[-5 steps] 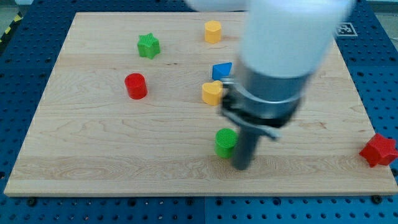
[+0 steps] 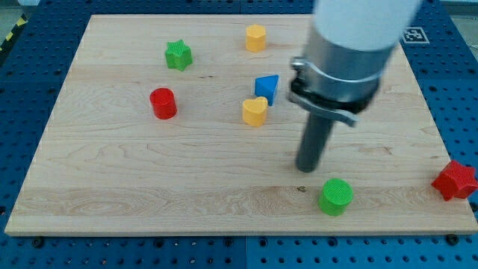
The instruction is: Move the green circle towards the bottom right of the board
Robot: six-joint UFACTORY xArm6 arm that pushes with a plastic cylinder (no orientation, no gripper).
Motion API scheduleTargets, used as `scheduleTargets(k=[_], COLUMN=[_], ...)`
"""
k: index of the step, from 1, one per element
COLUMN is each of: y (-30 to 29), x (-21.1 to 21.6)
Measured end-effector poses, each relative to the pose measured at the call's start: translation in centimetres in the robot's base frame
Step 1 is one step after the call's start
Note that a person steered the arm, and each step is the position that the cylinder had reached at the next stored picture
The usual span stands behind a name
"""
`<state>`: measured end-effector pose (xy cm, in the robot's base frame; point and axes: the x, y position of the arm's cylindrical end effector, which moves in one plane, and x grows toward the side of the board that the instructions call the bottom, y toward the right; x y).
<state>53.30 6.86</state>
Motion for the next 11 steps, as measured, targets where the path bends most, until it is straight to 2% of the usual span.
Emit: scheduleTargets(k=[1, 2, 3, 4, 6, 7, 8, 9, 10, 11], y=[-2.8, 2.9, 16.8, 24.3, 12.2, 7.6, 4.0, 6.9, 13.6, 10.6], x=[4.9, 8.5, 6.0, 4.6, 7.0, 7.0, 5.2, 2.8, 3.0, 2.1])
